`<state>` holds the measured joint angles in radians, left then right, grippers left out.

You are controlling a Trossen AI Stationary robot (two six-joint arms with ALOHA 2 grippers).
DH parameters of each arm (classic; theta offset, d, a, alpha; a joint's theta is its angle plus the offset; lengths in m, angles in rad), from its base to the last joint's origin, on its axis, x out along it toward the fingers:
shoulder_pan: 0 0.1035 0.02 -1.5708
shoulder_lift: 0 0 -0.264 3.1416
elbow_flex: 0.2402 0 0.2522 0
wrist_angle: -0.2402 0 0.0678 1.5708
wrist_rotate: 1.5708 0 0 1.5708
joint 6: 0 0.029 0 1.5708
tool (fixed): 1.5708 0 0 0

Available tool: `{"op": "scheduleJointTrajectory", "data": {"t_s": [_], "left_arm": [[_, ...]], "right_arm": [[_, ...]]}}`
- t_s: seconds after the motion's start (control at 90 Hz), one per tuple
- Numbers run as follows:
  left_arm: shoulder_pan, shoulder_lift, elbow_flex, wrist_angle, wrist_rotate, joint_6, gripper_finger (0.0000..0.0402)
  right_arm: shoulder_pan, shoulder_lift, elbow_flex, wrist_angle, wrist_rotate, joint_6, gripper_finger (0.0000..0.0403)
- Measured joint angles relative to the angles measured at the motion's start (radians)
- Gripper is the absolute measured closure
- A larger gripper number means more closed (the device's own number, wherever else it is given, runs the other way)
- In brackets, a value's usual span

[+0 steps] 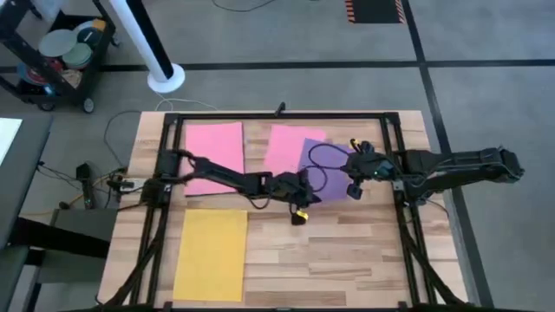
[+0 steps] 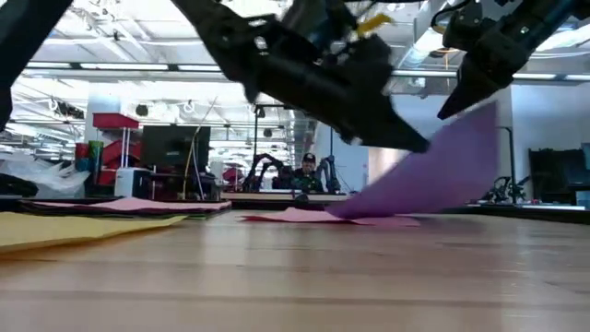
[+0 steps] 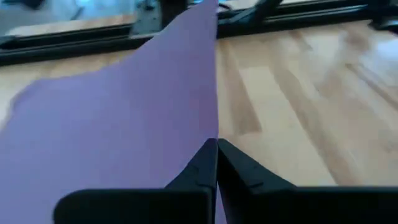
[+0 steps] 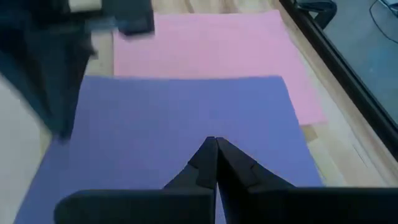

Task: Organize paper
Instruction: Put the violet paper to the top right on the table

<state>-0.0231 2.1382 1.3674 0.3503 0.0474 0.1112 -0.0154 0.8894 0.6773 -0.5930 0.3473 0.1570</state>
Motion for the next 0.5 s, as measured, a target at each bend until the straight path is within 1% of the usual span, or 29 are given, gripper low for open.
{"op": "scheduleJointTrajectory", "data": {"t_s": [0.089,0.3,0.422,0.5], "left_arm": [[-0.005,0.064,0.086,0.002,0.028,-0.001,0.0401],[-0.013,0.178,0.253,-0.022,0.030,-0.012,0.0401],[-0.008,0.206,0.316,-0.093,0.030,-0.052,0.0401],[-0.005,0.208,0.339,-0.184,0.052,-0.041,0.0396]], "right_arm": [[0.000,0.000,0.000,0.001,0.000,0.000,0.0403],[0.000,0.000,0.000,0.002,0.000,0.000,0.0403],[0.000,0.000,0.000,0.002,0.000,0.001,0.0403],[0.000,0.000,0.000,0.002,0.000,0.001,0.0403]]}}
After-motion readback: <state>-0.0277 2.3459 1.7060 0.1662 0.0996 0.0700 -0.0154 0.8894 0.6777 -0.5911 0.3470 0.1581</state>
